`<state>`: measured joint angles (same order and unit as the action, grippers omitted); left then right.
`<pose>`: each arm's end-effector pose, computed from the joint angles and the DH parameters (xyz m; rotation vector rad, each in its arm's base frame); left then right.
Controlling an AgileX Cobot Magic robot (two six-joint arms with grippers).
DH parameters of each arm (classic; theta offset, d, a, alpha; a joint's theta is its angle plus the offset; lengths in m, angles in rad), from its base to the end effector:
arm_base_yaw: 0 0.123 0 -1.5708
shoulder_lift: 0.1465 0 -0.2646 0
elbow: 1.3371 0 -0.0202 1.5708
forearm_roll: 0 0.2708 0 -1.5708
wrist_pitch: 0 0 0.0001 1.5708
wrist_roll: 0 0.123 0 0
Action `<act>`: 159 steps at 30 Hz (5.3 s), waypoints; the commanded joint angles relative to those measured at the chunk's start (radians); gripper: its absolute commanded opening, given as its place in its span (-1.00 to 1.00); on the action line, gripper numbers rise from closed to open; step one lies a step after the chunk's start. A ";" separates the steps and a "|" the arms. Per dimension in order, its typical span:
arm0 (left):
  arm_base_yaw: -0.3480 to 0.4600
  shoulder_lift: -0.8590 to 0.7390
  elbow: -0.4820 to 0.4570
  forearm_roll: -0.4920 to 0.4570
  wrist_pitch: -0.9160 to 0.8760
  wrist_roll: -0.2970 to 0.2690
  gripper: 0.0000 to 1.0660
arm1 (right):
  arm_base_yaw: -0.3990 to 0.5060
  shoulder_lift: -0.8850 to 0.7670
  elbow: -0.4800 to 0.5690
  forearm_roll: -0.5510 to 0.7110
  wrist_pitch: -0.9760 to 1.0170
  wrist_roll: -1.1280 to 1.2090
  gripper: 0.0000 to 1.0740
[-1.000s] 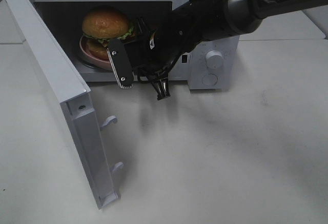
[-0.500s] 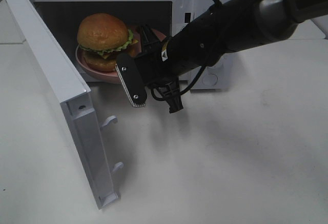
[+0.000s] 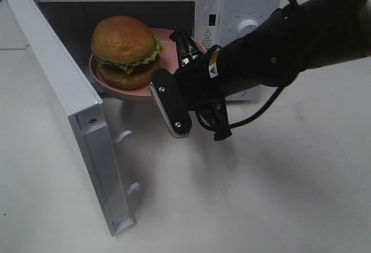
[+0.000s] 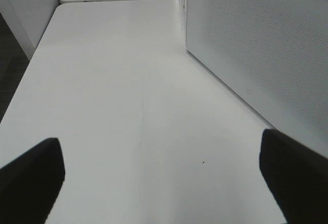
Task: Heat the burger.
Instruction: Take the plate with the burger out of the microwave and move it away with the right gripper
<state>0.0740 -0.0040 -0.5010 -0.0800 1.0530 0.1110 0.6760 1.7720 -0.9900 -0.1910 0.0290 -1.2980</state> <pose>0.0619 -0.0040 0.2740 0.0411 2.0287 0.0211 0.3150 0.2518 0.1324 -2.0575 1.0963 -0.4217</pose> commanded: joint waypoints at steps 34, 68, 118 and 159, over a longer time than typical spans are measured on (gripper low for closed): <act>0.005 -0.020 0.002 -0.005 -0.014 0.001 0.84 | -0.009 -0.631 0.443 0.013 0.113 0.020 -1.00; 0.005 -0.020 0.002 -0.005 -0.014 0.001 0.84 | -0.009 -0.946 0.564 -0.200 0.383 0.371 -0.99; 0.005 -0.020 0.002 -0.005 -0.014 0.001 0.84 | -0.009 -0.542 0.497 -0.772 0.923 1.911 -0.99; 0.005 -0.020 0.002 -0.005 -0.014 0.001 0.84 | -0.173 0.101 0.323 -0.775 0.894 2.537 -0.89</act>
<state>0.0740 -0.0040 -0.5010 -0.0800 1.0530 0.1110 0.5100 1.8710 -0.6630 -0.9210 0.8650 1.2250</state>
